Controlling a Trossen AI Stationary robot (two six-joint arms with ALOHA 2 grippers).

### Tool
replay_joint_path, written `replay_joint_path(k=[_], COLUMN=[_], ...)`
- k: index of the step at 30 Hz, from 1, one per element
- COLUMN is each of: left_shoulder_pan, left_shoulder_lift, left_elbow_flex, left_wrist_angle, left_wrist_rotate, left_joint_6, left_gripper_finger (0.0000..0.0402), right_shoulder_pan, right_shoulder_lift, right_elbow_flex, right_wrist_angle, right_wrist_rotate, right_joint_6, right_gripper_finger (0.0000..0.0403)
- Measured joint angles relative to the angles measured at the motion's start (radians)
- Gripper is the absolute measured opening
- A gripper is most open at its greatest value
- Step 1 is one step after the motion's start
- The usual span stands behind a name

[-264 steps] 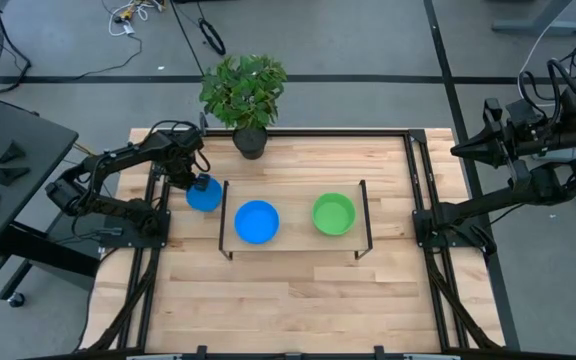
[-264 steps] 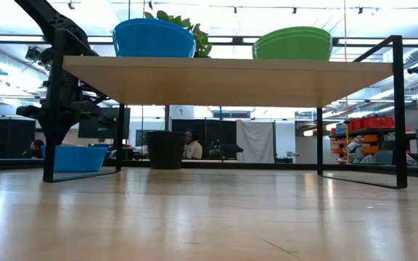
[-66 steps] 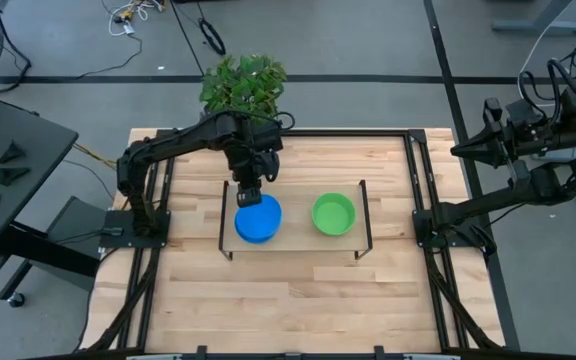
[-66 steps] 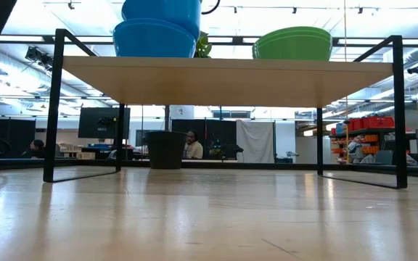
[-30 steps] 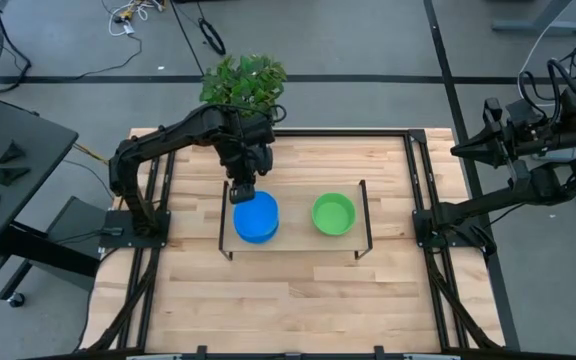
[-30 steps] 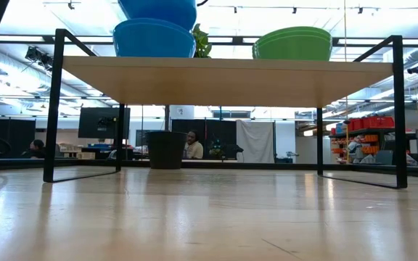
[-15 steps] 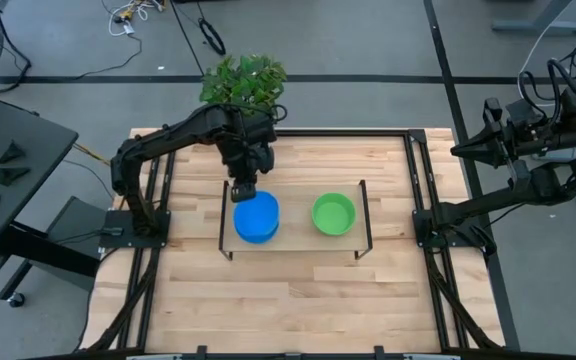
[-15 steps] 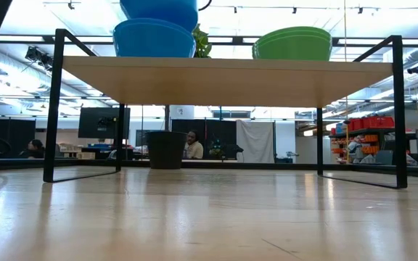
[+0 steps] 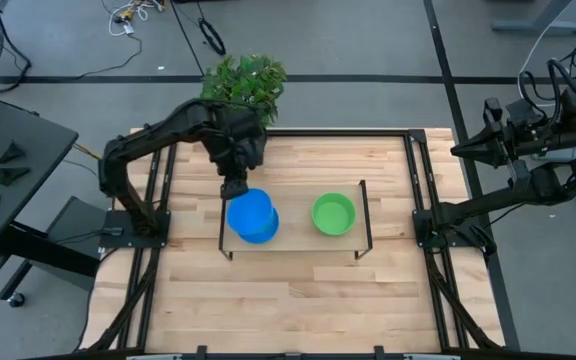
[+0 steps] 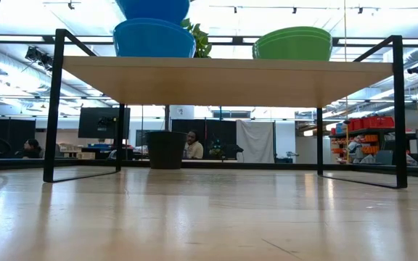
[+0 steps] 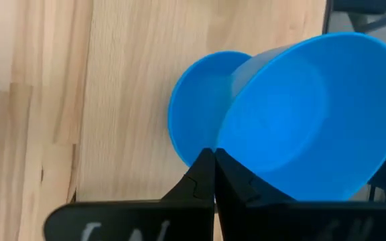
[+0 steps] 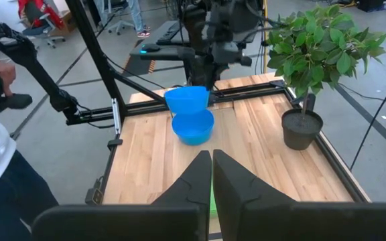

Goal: Pick & Place Mini bowls
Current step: Stack the blue bowl on the blue bowls on the shelf

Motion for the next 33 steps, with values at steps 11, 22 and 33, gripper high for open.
replay_joint_path(k=[11, 22, 33], left_shoulder_pan=[0.006, 0.006, 0.017], left_shoulder_lift=[-0.093, -0.122, -0.222], left_elbow_flex=[0.001, -0.090, -0.181], left_wrist_angle=[0.000, 0.007, 0.100], left_wrist_rotate=[0.009, -0.003, 0.001], left_joint_6=[-0.033, -0.015, -0.068], left_gripper_finger=[0.0000, 0.0000, 0.0000], right_shoulder_pan=[0.000, 0.000, 0.000], right_shoulder_lift=[0.000, 0.000, 0.000], right_elbow_flex=[0.000, 0.000, 0.000], right_wrist_angle=[0.000, 0.000, 0.000], right_wrist_rotate=[0.000, 0.000, 0.000], right_joint_6=[0.000, 0.000, 0.000], right_gripper_finger=[0.0021, 0.0021, 0.0021])
